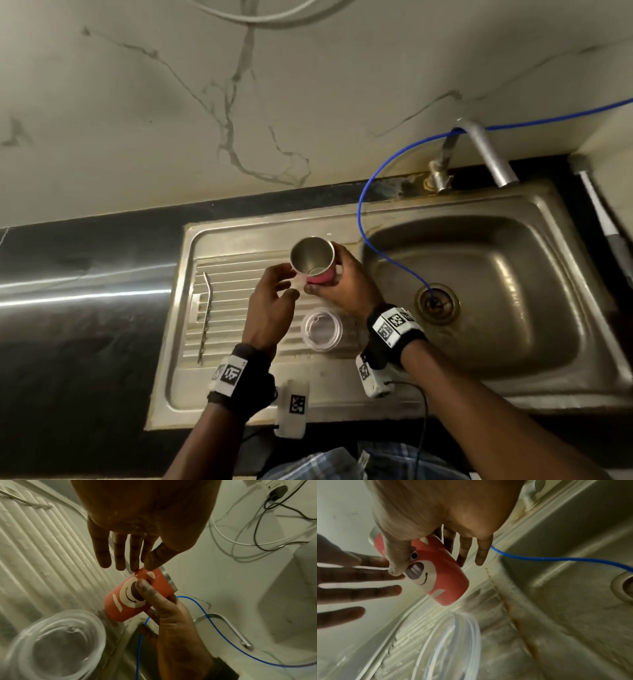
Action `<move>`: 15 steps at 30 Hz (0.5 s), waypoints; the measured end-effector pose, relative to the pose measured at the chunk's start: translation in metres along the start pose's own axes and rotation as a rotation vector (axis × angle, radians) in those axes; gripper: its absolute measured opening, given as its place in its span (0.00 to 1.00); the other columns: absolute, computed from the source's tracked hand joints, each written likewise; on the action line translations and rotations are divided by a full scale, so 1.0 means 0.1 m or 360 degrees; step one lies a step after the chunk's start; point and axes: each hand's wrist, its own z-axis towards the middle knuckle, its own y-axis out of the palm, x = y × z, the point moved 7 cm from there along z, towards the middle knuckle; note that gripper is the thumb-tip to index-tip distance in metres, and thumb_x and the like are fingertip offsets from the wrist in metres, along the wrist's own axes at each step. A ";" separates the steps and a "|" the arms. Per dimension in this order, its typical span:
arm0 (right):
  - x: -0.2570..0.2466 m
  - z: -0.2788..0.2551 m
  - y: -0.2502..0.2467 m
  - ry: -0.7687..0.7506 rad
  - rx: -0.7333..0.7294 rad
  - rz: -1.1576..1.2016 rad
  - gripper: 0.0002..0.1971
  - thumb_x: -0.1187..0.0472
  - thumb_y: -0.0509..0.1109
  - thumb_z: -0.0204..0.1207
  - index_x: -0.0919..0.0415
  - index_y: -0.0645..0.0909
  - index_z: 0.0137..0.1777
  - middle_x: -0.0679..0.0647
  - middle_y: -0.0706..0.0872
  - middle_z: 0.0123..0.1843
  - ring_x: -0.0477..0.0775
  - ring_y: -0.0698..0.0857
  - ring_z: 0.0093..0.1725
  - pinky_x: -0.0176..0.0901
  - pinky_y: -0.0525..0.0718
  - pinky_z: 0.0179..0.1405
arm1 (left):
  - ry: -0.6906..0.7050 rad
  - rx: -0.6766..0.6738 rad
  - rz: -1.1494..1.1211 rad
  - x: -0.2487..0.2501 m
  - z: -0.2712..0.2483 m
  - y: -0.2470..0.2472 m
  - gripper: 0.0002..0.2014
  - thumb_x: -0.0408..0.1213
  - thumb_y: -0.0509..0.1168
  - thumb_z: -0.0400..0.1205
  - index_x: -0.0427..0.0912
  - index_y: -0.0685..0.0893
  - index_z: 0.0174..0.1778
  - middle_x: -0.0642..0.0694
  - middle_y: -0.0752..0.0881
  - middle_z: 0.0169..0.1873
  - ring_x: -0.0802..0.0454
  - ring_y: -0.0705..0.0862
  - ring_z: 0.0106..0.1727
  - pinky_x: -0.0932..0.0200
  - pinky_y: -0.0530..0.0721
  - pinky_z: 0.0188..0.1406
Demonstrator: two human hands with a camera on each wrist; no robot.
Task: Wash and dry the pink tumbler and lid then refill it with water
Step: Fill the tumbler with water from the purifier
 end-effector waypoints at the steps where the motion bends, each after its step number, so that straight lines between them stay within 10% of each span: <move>1: -0.08 -0.07 -0.12 -0.0011 0.0055 0.0028 0.48 0.47 0.91 0.59 0.44 0.72 0.78 0.43 0.83 0.72 0.42 0.83 0.69 0.37 0.83 0.67 | 0.0045 -0.0043 -0.0021 0.10 0.00 0.02 0.22 0.22 0.65 0.85 0.50 0.85 0.69 0.55 0.91 0.62 0.52 0.87 0.67 0.51 0.86 0.65; 10: -1.36 -0.83 -1.85 -0.0317 0.0645 0.0423 0.36 0.60 0.89 0.62 0.38 0.80 0.69 0.49 0.91 0.61 0.51 0.91 0.58 0.44 0.89 0.52 | 0.0791 -0.0456 -0.0162 2.04 -0.22 0.47 0.17 0.16 0.63 0.86 0.39 0.89 0.61 0.42 0.95 0.50 0.51 0.93 0.49 0.72 0.82 0.43; 15: -2.18 -1.24 -2.87 -0.0514 0.0878 0.0390 0.32 0.43 0.84 0.63 0.51 0.83 0.66 0.52 0.93 0.55 0.52 0.93 0.54 0.47 0.91 0.51 | 0.1333 -0.0500 -0.0196 3.54 -0.62 0.64 0.13 0.23 0.67 0.88 0.45 0.90 0.59 0.50 0.96 0.52 0.54 0.94 0.50 0.71 0.82 0.46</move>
